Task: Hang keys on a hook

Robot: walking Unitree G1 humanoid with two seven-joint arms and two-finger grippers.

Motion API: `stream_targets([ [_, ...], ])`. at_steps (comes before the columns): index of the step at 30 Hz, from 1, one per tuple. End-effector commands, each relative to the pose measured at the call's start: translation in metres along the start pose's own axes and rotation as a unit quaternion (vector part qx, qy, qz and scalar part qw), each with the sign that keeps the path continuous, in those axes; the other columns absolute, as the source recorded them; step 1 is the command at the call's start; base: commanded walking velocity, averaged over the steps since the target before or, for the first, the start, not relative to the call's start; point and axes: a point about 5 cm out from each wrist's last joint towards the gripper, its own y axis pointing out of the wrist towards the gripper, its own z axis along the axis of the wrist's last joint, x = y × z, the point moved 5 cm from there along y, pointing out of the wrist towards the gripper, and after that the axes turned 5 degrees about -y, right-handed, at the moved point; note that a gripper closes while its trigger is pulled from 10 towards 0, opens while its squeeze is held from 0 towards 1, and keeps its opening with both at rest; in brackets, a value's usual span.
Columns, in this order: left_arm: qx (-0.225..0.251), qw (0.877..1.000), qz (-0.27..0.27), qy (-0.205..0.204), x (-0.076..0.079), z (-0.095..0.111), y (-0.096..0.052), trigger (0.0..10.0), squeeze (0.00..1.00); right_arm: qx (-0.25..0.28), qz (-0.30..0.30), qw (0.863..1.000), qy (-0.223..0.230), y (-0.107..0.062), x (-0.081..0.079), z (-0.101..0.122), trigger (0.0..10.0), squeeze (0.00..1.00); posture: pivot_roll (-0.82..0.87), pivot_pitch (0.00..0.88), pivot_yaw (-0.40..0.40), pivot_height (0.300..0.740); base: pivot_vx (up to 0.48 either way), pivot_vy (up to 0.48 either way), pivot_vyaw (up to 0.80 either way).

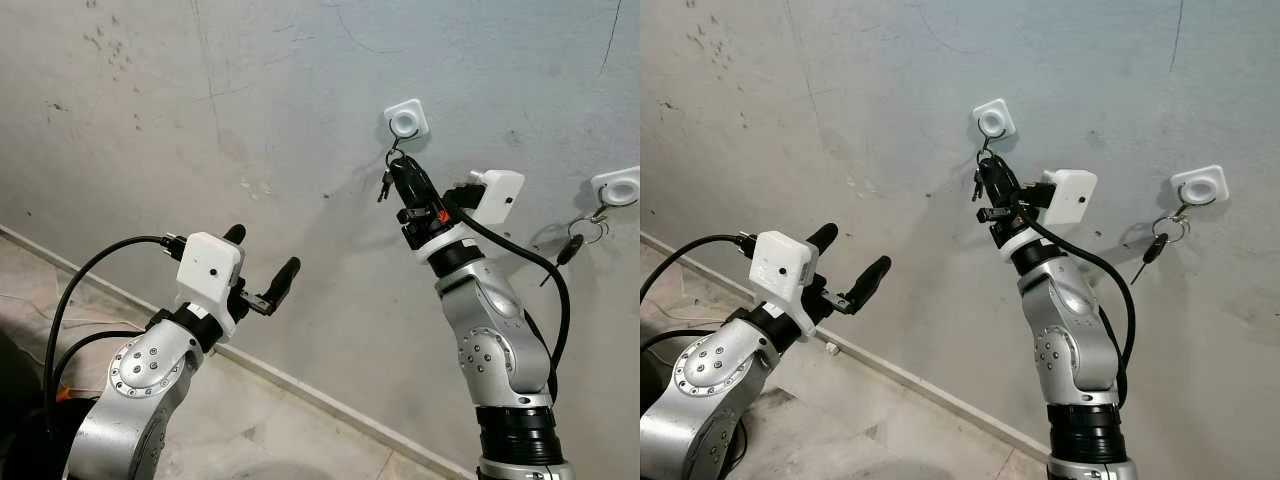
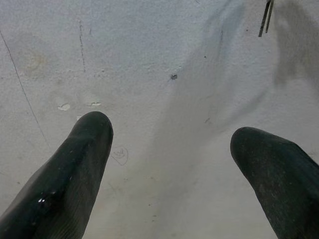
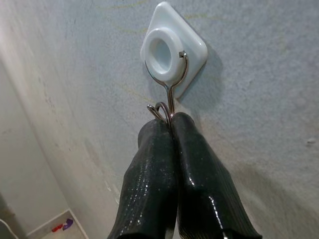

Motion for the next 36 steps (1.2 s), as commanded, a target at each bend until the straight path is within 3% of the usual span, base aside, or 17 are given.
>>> stream_targets([
  [1, 0.001, 1.0, -0.009, 0.005, 0.002, 0.003, -0.001, 10.0, 0.0, -0.001, -0.012, 1.0, -0.004, 0.0, 0.005, -0.001, 10.0, 0.0, 0.32, 0.019, -0.025, 0.74, 0.0, 0.0, 0.0],
  [17, -0.004, 1.0, -0.014, 0.0, 0.004, 0.003, 0.0, 10.0, 0.0, -0.035, -0.02, 0.999, 0.009, -0.001, -0.015, -0.025, 10.0, 0.0, 0.32, 0.021, -0.022, 0.74, 0.0, 0.0, 0.0],
  [27, 0.002, 1.0, -0.03, 0.0, 0.01, 0.01, 0.004, 10.0, 0.0, -0.057, -0.045, 0.997, -0.039, -0.002, -0.018, -0.039, 10.0, 0.0, 0.32, 0.023, -0.023, 0.74, 0.0, 0.0, 0.0],
  [28, 0.003, 0.999, -0.032, 0.001, 0.011, 0.011, 0.005, 10.0, 0.0, -0.059, -0.041, 0.996, -0.046, -0.002, -0.021, -0.041, 10.0, 0.74, 0.32, 0.023, -0.023, 0.74, 0.0, 0.0, 0.0],
  [29, 0.003, 0.999, -0.033, 0.001, 0.011, 0.011, 0.005, 10.0, 0.0, -0.06, -0.04, 0.996, -0.05, -0.002, -0.022, -0.041, 10.0, 0.74, 0.32, 0.023, -0.023, 0.74, 0.0, 0.0, 0.0],
  [30, 0.003, 0.999, -0.034, 0.001, 0.011, 0.011, 0.005, 10.0, 0.0, -0.061, -0.038, 0.996, -0.052, -0.002, -0.023, -0.042, 10.0, 1.0, 0.32, 0.023, -0.023, 0.74, 0.0, 0.0, 0.0],
  [36, 0.004, 0.999, -0.036, 0.0, 0.011, 0.013, 0.006, 10.0, 0.0, -0.065, -0.032, 0.995, -0.073, -0.002, -0.029, -0.046, 10.0, 1.0, 0.31, 0.024, -0.021, 0.74, 0.0, 0.0, 0.0],
])
